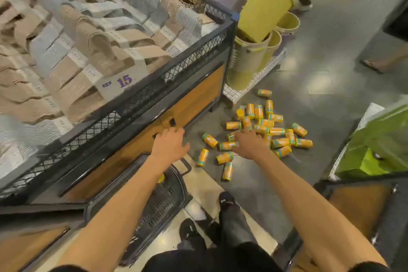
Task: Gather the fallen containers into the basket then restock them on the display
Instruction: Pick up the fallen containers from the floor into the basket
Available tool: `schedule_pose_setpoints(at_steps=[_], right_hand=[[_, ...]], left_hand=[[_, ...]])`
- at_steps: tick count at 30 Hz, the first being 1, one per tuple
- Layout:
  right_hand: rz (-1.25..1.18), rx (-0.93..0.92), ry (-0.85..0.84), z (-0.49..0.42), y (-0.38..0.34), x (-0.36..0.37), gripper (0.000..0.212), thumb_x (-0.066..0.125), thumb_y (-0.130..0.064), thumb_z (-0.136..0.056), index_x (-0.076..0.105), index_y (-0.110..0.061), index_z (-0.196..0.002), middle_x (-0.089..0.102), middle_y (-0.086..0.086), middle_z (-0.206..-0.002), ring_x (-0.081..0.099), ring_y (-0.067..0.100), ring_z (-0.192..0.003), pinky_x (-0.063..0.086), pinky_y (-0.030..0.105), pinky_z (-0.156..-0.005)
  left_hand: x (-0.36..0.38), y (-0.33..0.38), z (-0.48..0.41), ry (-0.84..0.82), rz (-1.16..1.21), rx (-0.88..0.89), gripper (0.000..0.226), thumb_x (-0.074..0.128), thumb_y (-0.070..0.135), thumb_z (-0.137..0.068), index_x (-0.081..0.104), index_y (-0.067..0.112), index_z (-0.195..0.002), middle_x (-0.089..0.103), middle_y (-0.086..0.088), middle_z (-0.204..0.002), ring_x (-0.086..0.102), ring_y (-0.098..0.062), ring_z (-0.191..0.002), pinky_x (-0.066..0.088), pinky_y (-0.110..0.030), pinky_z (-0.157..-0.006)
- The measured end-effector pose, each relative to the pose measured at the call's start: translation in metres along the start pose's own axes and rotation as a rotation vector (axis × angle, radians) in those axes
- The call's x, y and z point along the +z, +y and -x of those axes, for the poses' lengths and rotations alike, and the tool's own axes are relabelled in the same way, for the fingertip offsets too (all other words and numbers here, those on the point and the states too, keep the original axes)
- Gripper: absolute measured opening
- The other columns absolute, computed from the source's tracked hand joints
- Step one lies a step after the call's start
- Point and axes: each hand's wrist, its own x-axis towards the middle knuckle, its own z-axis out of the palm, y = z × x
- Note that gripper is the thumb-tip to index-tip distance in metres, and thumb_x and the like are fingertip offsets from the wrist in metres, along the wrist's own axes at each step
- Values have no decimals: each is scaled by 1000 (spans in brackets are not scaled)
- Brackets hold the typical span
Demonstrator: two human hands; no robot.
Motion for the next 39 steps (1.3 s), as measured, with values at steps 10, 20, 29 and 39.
schedule_pose_setpoints(at_steps=[10,20,29,39], right_hand=[[-42,30,-96,-23,131,4,56,53,-43,-94,42,-13,-140,37,15,-146,35,35,-135,39,45,-102],[-26,-33,-207,-73,236,15,52,55,-41,-93,48,-19,-139,42,16,-141,41,38,-130,42,49,-102],[2,-24,-259,-125,250,56,52,52,-39,-96,46,-12,-139,39,14,-145,37,36,-133,40,48,-100],[88,-33,-229,-254,254,194,58,52,-40,-97,39,-13,-146,37,17,-145,36,36,-134,39,48,-101]], left_hand=[[30,111,-57,-132,-16,-2,51,45,48,-97,45,16,-136,53,-9,-133,47,-31,-125,42,-45,-97],[76,184,-92,-229,37,-99,44,48,45,-95,50,14,-126,59,-12,-118,56,-32,-108,51,-42,-82],[138,206,-133,-310,109,-147,40,50,41,-94,53,11,-120,58,-16,-119,52,-37,-113,46,-43,-82],[313,187,-232,-315,206,-168,40,55,39,-93,54,12,-122,58,-14,-125,52,-35,-118,46,-43,-87]])
